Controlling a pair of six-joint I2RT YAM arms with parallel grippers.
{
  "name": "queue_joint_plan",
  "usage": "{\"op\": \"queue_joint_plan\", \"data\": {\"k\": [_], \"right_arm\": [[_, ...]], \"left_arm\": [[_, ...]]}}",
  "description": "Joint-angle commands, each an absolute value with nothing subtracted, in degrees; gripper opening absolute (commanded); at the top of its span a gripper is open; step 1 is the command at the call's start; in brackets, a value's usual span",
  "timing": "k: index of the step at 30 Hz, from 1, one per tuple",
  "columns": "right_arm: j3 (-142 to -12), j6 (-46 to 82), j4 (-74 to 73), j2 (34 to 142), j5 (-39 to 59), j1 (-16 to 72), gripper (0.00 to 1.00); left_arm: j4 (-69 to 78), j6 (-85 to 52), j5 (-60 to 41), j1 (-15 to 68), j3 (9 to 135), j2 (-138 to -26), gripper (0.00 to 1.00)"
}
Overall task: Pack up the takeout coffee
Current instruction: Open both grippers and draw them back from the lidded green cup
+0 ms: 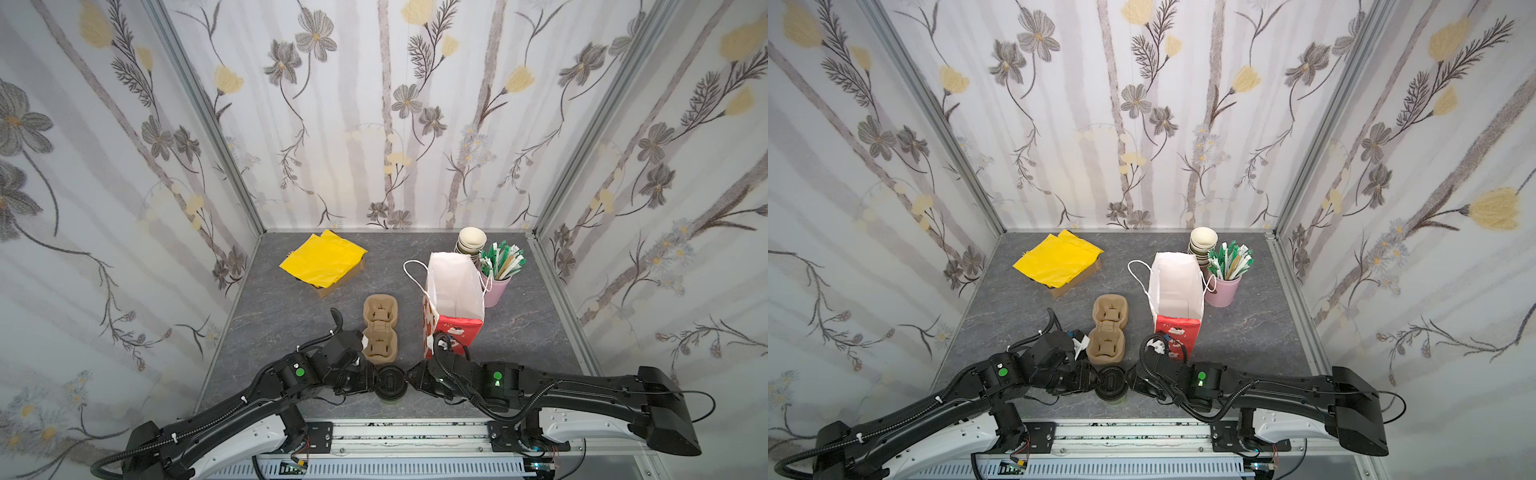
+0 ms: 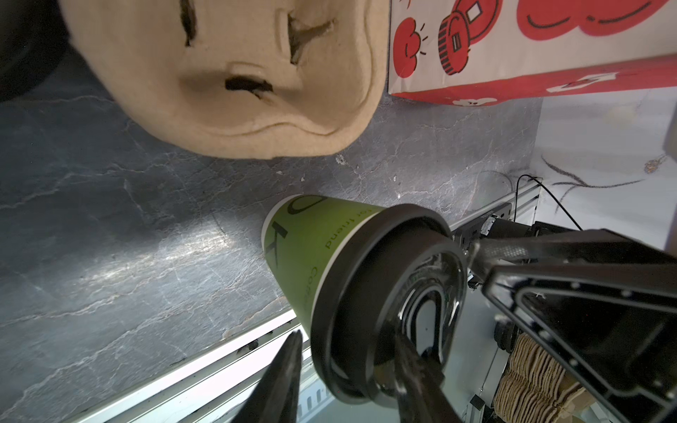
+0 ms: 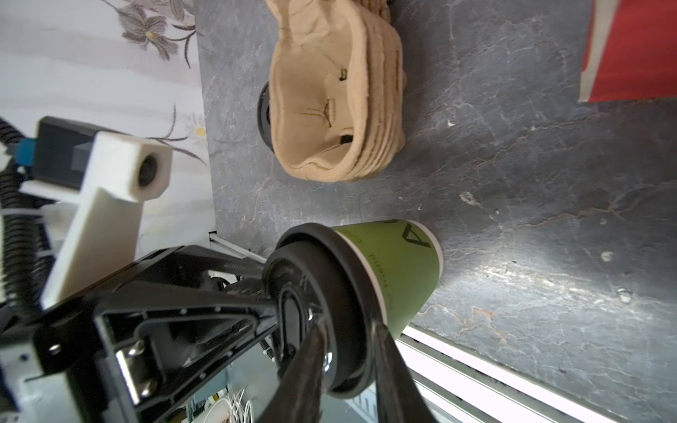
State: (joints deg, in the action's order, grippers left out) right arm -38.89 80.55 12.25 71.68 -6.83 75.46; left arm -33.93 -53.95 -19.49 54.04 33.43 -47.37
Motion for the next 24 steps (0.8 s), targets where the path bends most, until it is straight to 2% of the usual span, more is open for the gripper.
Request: {"op": "queue_joint_plan", "data": {"k": [1, 6, 18, 24], "right_arm": [[-39.2, 79.5, 13.4, 70.2, -9.1, 75.8, 0.29], [-38.9, 78.9, 14.0, 67.1, -9.8, 76.1, 0.34], [-39.5, 77.8, 16.8, 63.2, -9.9, 76.1, 0.36], [-41.0, 74.5, 17.1, 58.7, -9.7, 76.1, 0.37]], "left_arm": [[-37.2, -53.3, -18.6, 54.0, 33.2, -47.0, 0.43], [-37.1, -53.2, -18.3, 54.0, 34.0, -46.0, 0.48], [-37.2, -52.5, -16.4, 54.0, 38.8, -46.3, 0.58], [-40.2, -50.4, -7.1, 54.0, 47.5, -46.3, 0.58]]}}
